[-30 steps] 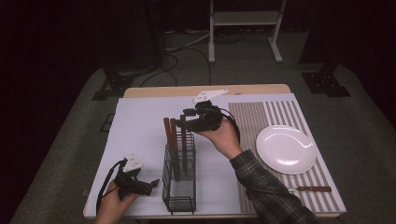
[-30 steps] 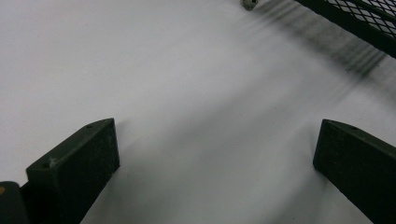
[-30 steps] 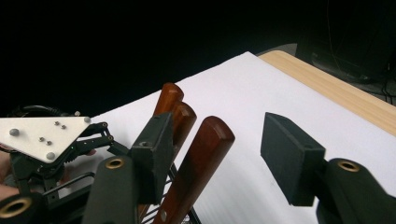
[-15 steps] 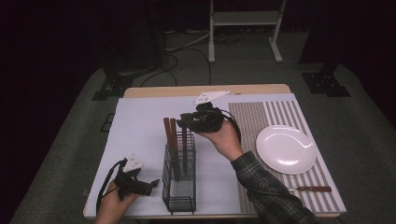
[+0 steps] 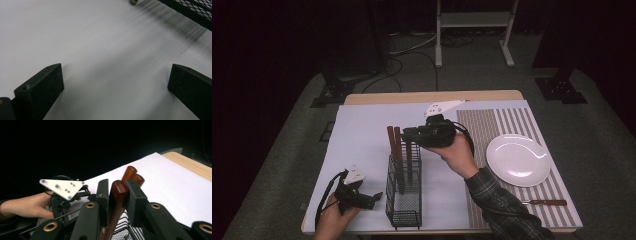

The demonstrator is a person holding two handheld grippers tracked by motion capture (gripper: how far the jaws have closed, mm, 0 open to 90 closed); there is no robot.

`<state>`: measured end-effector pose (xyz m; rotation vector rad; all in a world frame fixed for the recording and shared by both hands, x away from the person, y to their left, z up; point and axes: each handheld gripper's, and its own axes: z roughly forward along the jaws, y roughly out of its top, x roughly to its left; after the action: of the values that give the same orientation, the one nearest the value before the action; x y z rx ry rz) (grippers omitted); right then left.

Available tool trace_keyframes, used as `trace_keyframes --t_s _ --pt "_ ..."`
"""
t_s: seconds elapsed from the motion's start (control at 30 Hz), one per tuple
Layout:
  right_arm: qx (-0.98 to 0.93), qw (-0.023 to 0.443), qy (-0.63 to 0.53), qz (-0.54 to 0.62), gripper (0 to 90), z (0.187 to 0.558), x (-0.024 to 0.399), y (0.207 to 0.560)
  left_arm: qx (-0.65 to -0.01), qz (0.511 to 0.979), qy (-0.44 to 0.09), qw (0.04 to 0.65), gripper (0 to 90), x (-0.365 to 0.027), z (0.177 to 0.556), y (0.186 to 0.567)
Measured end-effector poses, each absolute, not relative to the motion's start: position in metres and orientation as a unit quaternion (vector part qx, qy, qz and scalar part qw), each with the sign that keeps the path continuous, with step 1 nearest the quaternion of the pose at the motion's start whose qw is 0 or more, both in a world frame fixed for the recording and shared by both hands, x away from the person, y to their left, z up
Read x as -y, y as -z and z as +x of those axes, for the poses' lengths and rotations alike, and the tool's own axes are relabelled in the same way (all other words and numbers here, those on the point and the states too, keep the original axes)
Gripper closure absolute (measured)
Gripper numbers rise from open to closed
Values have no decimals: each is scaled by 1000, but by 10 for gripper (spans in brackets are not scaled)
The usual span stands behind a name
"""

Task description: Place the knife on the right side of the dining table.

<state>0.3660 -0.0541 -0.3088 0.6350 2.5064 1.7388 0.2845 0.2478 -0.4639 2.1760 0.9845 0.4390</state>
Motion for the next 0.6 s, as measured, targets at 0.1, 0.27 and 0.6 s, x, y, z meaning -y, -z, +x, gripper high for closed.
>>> trace_keyframes --t_s 0.1,0.27,0.6 --pt "-802 -1 -562 202 753 364 55 308 -380 840 -169 349 0 -248 284 464" --pt "-797 -14 -571 196 780 361 55 305 -381 839 -168 350 0 -248 284 464" --pt "-795 7 -578 184 787 356 54 293 -380 840 -168 349 0 -248 284 464"
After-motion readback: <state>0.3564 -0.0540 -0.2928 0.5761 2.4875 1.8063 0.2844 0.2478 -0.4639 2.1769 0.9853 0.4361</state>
